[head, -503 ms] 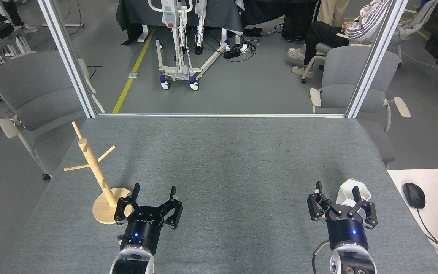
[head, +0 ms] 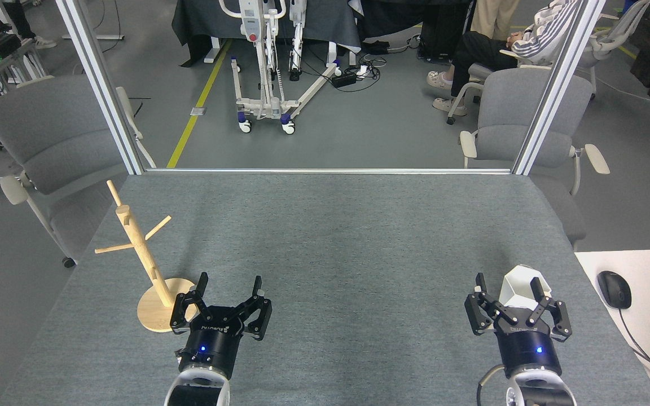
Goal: Hang cup on storage rack
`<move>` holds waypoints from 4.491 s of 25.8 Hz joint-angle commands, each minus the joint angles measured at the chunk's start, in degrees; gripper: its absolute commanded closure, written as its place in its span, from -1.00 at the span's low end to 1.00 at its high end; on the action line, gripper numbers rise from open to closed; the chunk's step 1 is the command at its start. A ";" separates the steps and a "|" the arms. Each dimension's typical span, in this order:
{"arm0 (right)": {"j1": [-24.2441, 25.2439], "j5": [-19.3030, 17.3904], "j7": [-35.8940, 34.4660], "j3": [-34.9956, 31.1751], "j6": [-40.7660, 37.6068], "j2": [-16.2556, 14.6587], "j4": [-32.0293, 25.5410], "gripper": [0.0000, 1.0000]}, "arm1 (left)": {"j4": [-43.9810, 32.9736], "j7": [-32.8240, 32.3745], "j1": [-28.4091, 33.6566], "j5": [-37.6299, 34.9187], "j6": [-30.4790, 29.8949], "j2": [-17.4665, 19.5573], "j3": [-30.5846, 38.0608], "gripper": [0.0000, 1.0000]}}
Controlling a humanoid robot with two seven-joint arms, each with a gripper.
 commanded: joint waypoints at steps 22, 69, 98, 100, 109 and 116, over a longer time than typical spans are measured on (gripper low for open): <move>0.48 -5.20 -9.34 -2.80 -9.67 -11.85 19.28 -1.00 | -0.01 -0.17 -0.15 0.02 -0.34 0.31 -0.13 -0.99; -8.66 -4.41 -9.25 -0.16 -9.67 -10.88 28.94 -1.00 | 0.87 -0.26 -1.47 -0.06 -1.04 0.75 0.13 -0.99; -12.53 -4.41 -9.25 0.98 -9.67 -10.70 33.25 -1.00 | 2.18 -0.26 -1.56 -0.06 -0.78 0.84 0.22 -0.99; -12.61 -4.41 -9.25 0.89 -9.67 -10.79 33.52 -1.00 | 2.36 -0.26 -1.56 -0.06 -0.78 0.84 0.22 -0.99; -12.61 -4.50 -9.34 0.89 -9.67 -11.06 34.13 -1.00 | 3.42 -0.26 -1.73 -0.06 -0.69 0.84 0.31 -0.99; -12.61 -4.50 -9.34 0.89 -9.49 -11.06 34.13 -1.00 | 3.59 -0.26 -1.73 -0.06 -0.52 0.84 0.31 -0.99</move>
